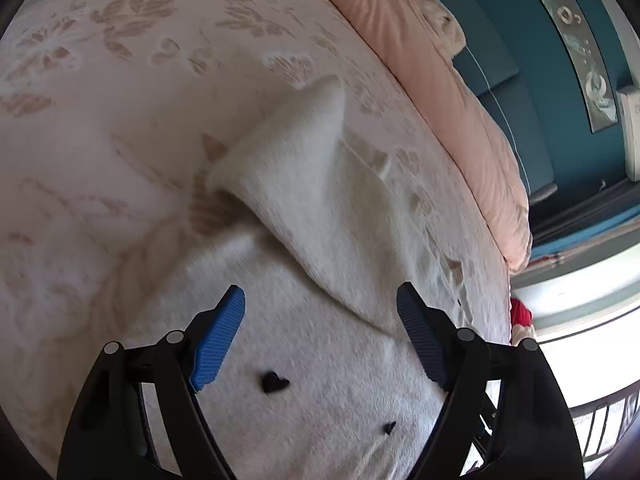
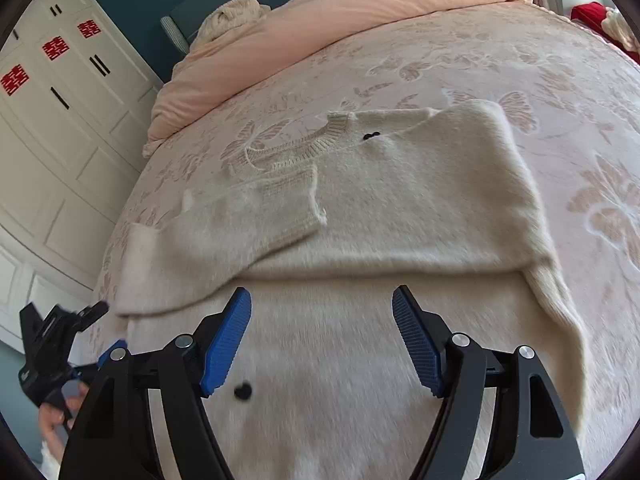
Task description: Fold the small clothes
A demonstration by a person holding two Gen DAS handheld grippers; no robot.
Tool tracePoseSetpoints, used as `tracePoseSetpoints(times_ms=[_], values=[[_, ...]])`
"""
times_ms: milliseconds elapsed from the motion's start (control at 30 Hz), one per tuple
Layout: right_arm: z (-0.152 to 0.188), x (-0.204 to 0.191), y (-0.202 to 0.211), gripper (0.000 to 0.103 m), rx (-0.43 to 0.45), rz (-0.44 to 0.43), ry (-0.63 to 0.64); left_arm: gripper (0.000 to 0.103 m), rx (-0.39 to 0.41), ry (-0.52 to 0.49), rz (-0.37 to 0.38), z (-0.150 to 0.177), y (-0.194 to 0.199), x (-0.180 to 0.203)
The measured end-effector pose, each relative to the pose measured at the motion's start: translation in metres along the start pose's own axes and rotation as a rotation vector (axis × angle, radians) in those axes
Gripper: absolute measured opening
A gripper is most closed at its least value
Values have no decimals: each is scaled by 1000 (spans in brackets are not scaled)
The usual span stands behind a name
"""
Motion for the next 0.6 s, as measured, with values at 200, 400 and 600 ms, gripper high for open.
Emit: tracePoseSetpoints(times_ms=[200,400,600], values=[[-40,-2,-58,72,-10,-54,-231,76,6,95,49,-25,3,-18],[-53,-43,-73,8,-54,-74,-122,73,-83,324,203,-30,-25,-27],[-87,-81,27,7,204,-210,-5,10,55,231,138,-60,-4,-8]])
Point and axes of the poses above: each gripper's, at about its wrist camera, not at the fingertips, and y roughly against the way its jaws point, x to its right, z to its underside, the point moved 8 cm from there along -y, roughly the way its jaws point, and after that the axes turned 14 degrees about -x, right-handed, at the moved point
